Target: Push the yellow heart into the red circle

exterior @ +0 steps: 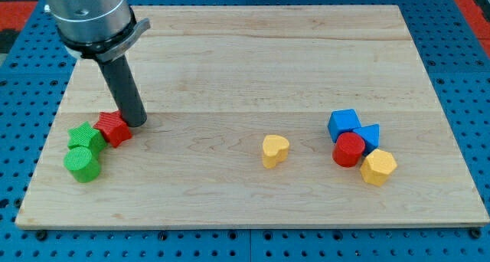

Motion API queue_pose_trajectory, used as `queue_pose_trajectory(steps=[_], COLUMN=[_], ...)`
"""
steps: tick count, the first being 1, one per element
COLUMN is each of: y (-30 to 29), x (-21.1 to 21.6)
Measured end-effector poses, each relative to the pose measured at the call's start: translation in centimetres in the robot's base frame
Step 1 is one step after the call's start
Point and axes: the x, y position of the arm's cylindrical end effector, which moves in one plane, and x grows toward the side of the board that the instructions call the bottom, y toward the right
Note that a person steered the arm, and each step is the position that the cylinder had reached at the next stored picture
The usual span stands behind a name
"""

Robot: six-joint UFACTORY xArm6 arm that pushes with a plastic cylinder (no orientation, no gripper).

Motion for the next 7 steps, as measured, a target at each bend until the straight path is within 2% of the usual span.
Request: queue_pose_trajectory(steps=[1, 2, 3, 5, 7], y=[1.5, 9.0, 16.7, 20.0, 28.7], x=[1.3, 1.4, 3.3, 7.6, 7.7])
